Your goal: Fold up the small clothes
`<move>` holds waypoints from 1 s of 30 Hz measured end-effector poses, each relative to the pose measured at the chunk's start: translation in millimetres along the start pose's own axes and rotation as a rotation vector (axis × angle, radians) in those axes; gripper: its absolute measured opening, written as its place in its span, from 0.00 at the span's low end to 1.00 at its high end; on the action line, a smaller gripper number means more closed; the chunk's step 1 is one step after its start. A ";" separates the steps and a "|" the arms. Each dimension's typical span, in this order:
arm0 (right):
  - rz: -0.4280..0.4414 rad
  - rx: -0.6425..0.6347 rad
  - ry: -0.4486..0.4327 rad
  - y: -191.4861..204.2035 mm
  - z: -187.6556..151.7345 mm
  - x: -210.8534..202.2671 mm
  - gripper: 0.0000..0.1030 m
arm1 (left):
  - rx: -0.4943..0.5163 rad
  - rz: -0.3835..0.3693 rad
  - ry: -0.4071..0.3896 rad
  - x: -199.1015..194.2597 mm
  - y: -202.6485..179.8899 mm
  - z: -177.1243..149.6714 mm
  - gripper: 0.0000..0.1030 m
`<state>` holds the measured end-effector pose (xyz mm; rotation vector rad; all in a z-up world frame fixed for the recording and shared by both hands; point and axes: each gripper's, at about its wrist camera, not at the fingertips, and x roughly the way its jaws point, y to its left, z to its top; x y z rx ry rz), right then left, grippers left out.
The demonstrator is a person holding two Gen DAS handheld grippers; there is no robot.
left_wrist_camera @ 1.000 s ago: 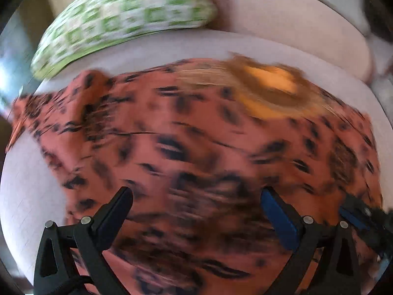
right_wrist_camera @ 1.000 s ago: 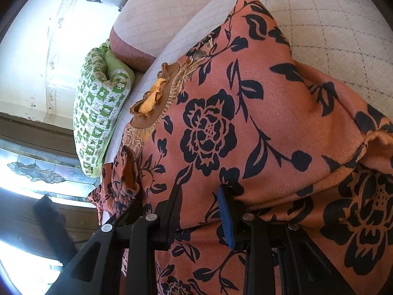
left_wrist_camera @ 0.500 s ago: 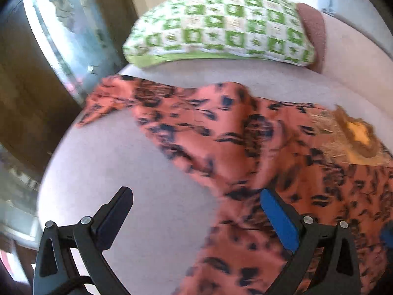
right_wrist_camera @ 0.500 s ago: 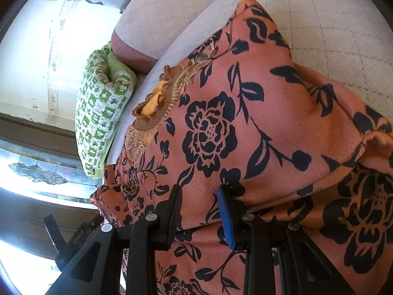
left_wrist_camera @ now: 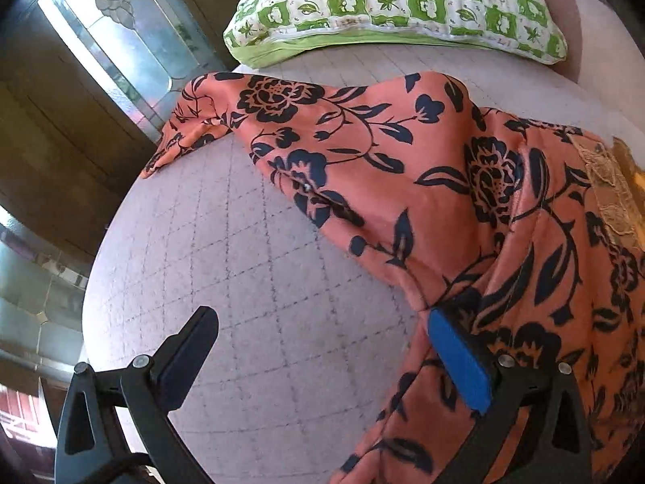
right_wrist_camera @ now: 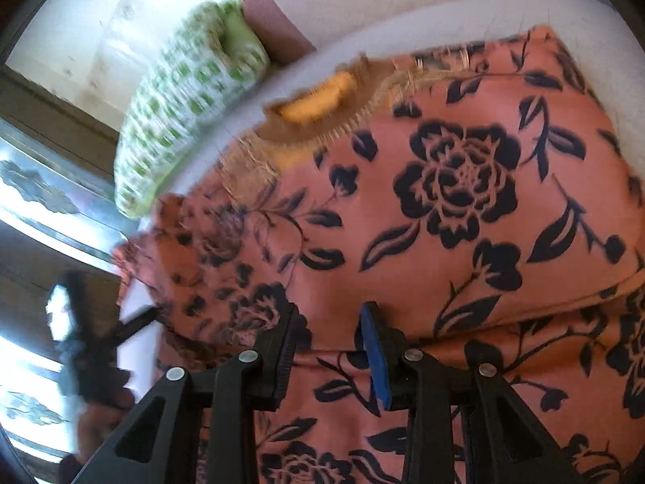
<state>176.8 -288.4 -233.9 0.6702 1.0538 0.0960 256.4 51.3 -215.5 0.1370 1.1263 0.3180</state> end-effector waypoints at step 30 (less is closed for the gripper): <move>0.200 0.028 0.001 4.6 1.8 15.8 0.49 | -0.726 -0.130 0.073 96.4 283.8 84.7 0.92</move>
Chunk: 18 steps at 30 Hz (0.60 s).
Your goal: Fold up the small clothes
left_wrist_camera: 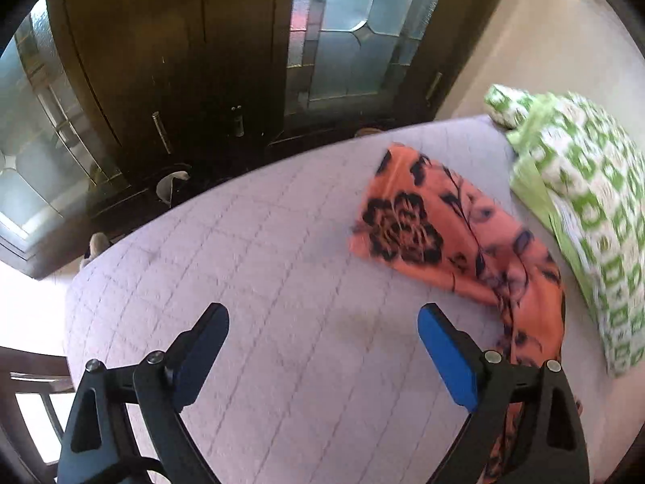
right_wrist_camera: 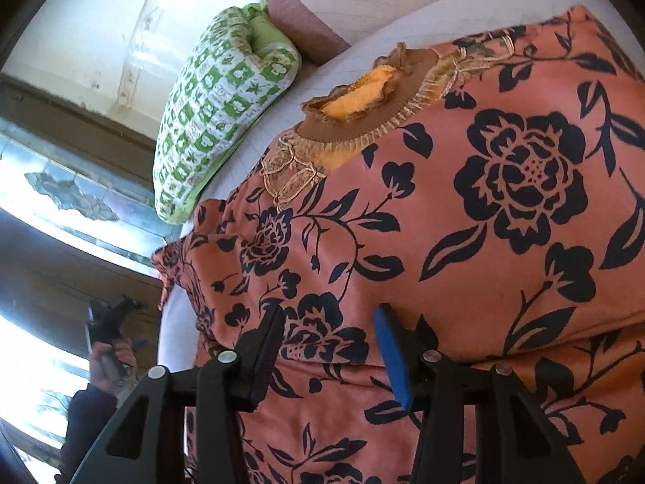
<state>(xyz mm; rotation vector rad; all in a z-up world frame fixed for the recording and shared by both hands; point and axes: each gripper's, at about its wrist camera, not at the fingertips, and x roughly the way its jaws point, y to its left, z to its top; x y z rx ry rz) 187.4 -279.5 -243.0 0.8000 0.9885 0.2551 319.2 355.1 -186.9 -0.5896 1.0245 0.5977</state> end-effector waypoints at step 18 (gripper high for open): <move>-0.098 -0.170 -0.062 19.5 0.1 12.3 0.49 | -0.165 -0.282 0.044 53.8 -34.7 15.8 0.83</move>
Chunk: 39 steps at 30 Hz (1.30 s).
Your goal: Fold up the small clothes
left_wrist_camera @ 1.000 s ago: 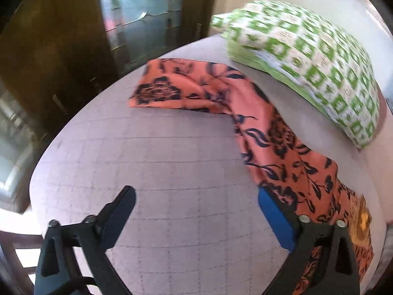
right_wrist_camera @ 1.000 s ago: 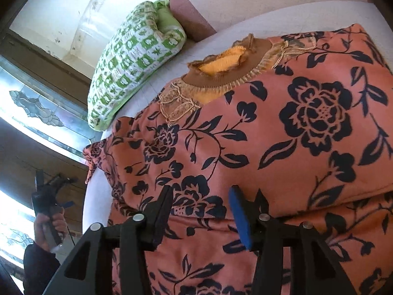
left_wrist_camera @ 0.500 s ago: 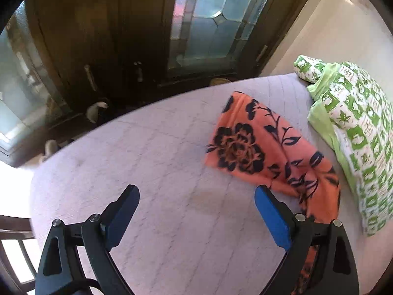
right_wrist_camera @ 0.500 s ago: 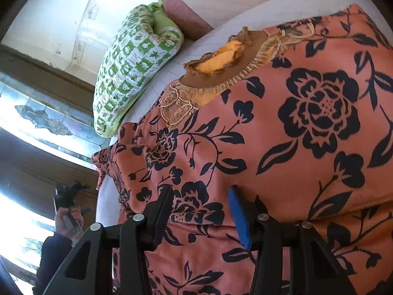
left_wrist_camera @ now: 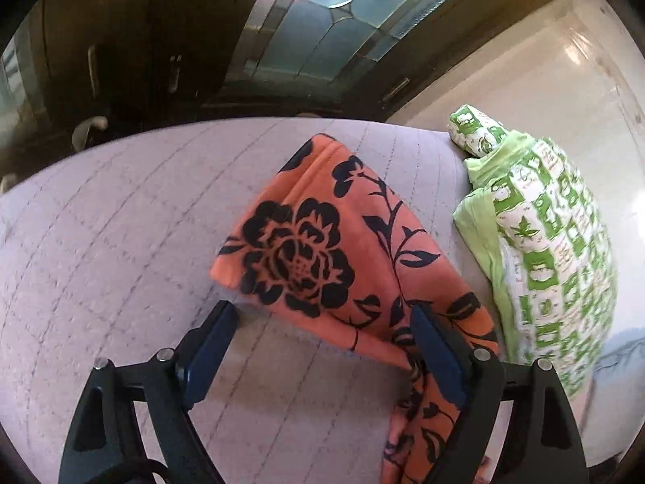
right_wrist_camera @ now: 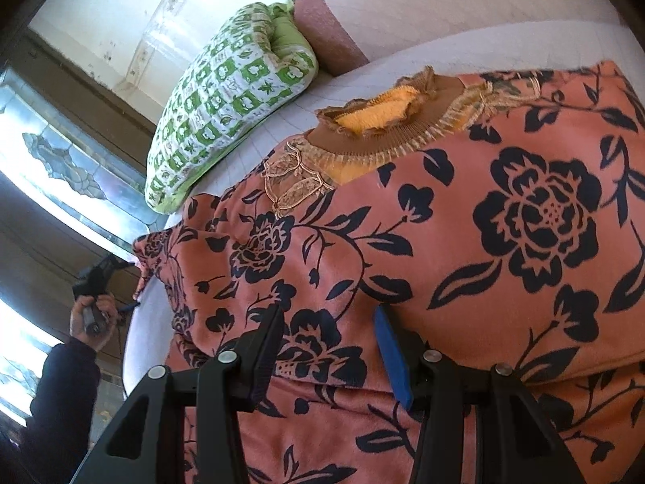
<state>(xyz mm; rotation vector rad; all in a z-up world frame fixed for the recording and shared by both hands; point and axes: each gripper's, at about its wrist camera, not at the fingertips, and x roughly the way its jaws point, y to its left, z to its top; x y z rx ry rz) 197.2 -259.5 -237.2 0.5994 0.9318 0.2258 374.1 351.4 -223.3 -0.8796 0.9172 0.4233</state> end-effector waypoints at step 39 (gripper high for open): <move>0.034 0.198 -0.172 -54.0 26.2 -75.9 0.49 | 1.055 -0.445 -0.259 -273.1 -291.6 -276.2 0.03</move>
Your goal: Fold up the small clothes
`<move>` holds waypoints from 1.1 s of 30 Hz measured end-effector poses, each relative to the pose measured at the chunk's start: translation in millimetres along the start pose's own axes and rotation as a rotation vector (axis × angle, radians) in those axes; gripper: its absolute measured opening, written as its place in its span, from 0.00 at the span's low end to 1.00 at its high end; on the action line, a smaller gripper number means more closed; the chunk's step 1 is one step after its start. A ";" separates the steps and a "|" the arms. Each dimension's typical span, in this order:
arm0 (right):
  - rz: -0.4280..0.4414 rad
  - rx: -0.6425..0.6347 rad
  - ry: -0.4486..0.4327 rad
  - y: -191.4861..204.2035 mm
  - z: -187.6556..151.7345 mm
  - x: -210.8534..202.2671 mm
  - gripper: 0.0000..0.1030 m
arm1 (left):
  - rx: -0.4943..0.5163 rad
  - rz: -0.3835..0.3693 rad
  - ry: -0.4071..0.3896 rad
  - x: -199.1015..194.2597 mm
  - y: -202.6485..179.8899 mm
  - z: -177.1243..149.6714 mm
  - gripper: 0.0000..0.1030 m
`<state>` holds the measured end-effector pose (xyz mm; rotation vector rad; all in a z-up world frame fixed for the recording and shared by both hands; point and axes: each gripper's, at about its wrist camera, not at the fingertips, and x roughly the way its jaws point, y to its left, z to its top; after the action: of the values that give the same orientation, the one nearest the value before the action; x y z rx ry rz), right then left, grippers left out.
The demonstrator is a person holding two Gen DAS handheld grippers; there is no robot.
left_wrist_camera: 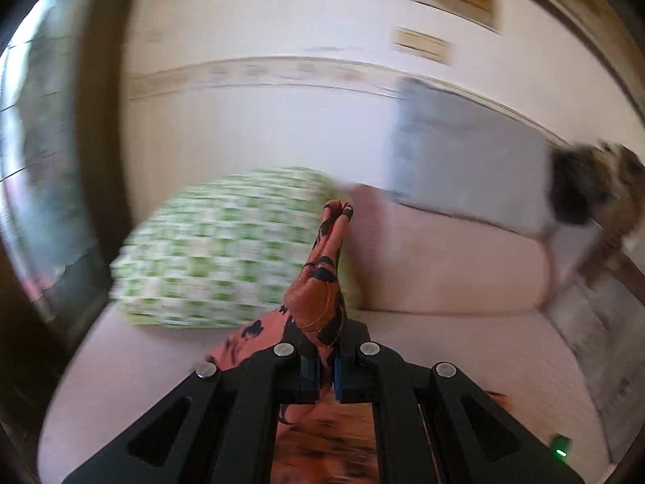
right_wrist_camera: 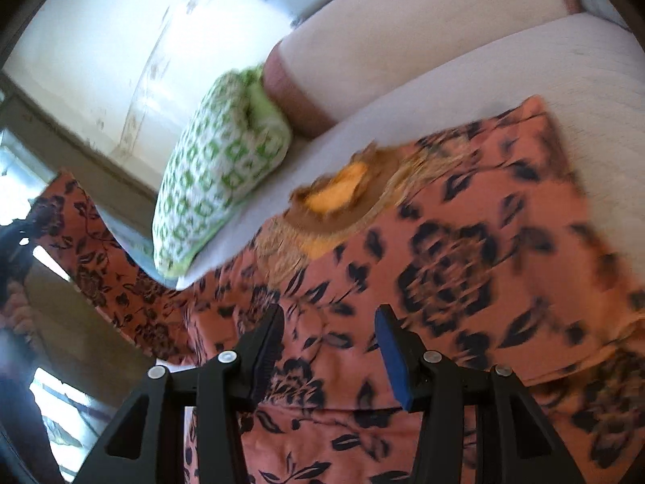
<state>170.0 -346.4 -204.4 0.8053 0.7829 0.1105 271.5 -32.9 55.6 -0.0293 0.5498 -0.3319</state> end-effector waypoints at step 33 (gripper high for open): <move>-0.174 0.192 -0.038 -72.7 33.7 -2.7 0.59 | -0.250 0.359 0.295 92.0 139.9 -201.0 0.71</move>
<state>176.4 -418.9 -238.0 0.9138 0.8324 -0.1376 283.4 82.6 -178.8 -0.1222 0.8719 0.0876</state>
